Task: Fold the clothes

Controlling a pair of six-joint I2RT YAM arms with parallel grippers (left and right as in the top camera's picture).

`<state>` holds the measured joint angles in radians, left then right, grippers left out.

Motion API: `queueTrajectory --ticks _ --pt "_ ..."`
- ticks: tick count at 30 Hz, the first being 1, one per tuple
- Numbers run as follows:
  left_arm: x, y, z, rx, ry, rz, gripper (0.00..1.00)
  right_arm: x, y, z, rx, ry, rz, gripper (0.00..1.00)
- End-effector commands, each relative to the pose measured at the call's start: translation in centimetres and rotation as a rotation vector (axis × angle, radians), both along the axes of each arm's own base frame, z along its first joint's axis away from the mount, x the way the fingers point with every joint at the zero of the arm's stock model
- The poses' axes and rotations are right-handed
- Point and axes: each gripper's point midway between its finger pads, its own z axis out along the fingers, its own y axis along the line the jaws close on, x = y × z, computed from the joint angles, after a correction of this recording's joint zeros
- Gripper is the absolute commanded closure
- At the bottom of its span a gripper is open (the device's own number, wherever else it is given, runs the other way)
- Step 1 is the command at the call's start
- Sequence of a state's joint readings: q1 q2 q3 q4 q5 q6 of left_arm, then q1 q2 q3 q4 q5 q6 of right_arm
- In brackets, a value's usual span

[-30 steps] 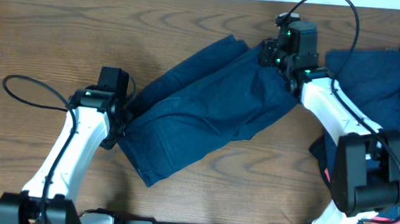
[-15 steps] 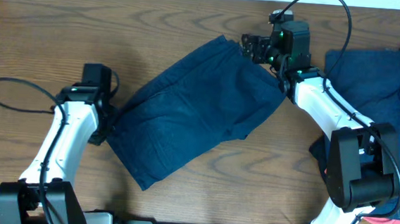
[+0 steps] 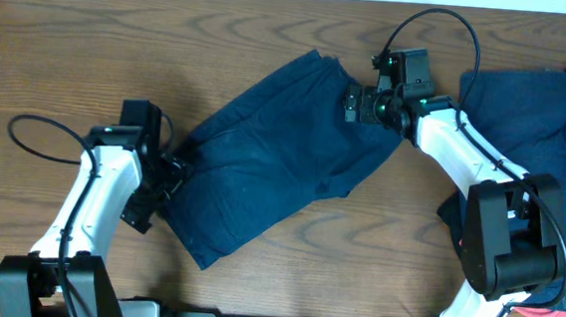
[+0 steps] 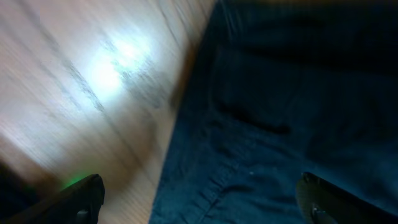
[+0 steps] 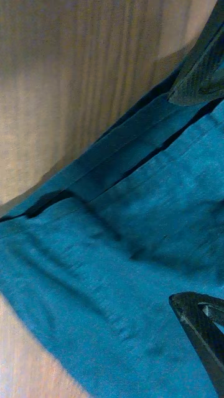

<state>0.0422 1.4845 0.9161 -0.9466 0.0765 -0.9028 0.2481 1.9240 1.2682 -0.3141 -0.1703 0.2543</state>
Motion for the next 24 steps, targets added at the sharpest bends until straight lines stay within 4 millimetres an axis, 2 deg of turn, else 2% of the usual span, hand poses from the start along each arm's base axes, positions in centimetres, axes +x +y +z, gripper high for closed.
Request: queueTrajectory --ticks 1,6,10,13,18,24 --pt "-1.3 -1.2 -1.6 -0.054 0.032 -0.043 0.02 -1.1 -1.4 -1.7 -0.084 0.039 -0.023 0.09" --pt "-1.9 -2.6 -4.3 -0.133 0.000 -0.040 0.02 -2.8 -3.6 -3.5 -0.183 0.099 -0.070 0.09" --pt "-1.5 -2.7 -5.1 -0.139 -0.040 -0.066 0.02 -4.3 -4.2 -5.0 -0.207 0.144 -0.072 0.09" --pt "0.1 -2.8 -5.1 -0.144 -0.113 -0.143 0.02 -6.0 -4.8 -6.4 -0.224 0.197 -0.075 0.13" --pt "3.0 -2.6 -4.8 -0.111 -0.247 -0.332 0.02 -9.0 -7.0 -8.0 -0.284 0.312 -0.216 0.12" --pt "5.5 -1.3 -4.2 -0.079 -0.349 -0.316 0.02 -12.7 -8.5 -8.5 -0.329 0.467 -0.331 0.14"
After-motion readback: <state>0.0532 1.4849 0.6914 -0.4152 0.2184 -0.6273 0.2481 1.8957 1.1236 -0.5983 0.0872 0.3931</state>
